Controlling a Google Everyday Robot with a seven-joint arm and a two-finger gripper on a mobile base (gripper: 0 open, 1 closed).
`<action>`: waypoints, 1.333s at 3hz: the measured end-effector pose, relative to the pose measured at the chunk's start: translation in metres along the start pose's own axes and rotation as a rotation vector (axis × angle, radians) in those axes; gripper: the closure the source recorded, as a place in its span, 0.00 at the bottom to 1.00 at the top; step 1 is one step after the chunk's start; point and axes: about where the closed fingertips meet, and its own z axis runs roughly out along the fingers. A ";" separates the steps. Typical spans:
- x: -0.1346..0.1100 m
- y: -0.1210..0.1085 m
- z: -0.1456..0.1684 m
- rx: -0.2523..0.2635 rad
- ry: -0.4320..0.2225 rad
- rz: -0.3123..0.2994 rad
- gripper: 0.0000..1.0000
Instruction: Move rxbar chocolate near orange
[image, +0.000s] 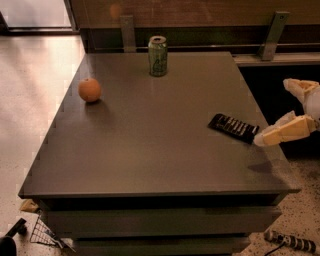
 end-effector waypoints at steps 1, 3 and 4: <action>0.011 0.004 0.012 -0.014 -0.038 0.037 0.00; 0.014 0.004 0.020 -0.036 -0.037 0.049 0.00; 0.019 0.006 0.038 -0.071 -0.054 0.071 0.00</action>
Offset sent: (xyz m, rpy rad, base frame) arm 0.0015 0.0032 -0.0147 0.0501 0.0063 -0.0013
